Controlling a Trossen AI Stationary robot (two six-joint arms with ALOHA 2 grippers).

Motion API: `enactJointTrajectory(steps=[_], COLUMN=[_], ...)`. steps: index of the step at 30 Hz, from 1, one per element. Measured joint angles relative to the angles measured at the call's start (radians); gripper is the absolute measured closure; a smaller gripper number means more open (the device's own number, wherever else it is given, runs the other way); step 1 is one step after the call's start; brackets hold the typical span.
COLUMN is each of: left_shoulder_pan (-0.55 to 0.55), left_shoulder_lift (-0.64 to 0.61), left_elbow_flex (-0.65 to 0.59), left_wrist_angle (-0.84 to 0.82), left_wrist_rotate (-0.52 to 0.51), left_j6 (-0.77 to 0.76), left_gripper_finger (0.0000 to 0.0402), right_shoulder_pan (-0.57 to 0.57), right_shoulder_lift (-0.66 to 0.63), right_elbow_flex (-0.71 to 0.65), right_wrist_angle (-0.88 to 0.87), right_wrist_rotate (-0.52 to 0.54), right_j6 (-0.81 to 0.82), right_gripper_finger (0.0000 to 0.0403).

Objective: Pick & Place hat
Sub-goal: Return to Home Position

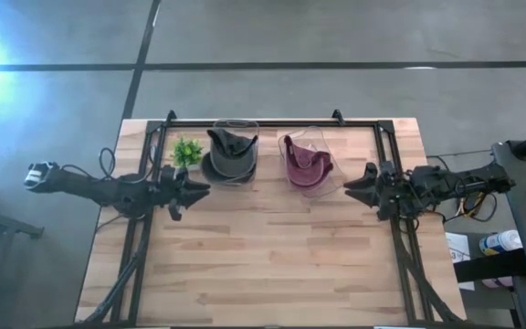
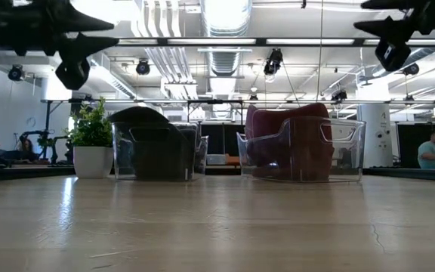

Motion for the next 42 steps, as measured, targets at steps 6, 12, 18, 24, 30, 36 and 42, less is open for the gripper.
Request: enactJointTrajectory(steps=[6, 12, 18, 24, 30, 36, 42], left_shoulder_pan=[0.108, 0.255, 0.320, 0.320, 0.319, 0.315, 0.315], left_shoulder_lift=[-0.017, -0.016, -0.016, -0.016, -0.031, -0.144, -0.308], left_elbow_flex=[-0.051, -0.078, -0.085, -0.085, -0.086, -0.143, -0.169], left_wrist_angle=[0.003, 0.002, -0.003, -0.003, -0.060, -0.057, -0.148], left_wrist_rotate=[0.071, 0.226, 0.289, 0.288, 0.314, 0.303, 0.296], left_j6=[0.046, 0.062, 0.011, -0.155, -0.040, 0.242, 0.346], left_gripper_finger=[0.0296, 0.0296, 0.0296, 0.0296, 0.0296, 0.0296, 0.0296], right_shoulder_pan=[0.000, 0.000, 0.000, 0.000, 0.000, -0.001, 0.000], right_shoulder_lift=[0.002, 0.008, 0.008, 0.008, 0.009, 0.027, 0.027], right_elbow_flex=[-0.053, -0.111, -0.176, -0.242, -0.305, -0.311, -0.309], right_wrist_angle=[-0.002, -0.002, -0.002, -0.001, 0.010, 0.023, 0.022], right_wrist_rotate=[0.000, -0.001, -0.001, -0.002, -0.004, -0.004, -0.004], right_j6=[0.000, 0.000, 0.000, 0.000, -0.001, -0.001, -0.001], right_gripper_finger=[0.0270, 0.0278, 0.0279, 0.0271, 0.0270, 0.0278, 0.0278])
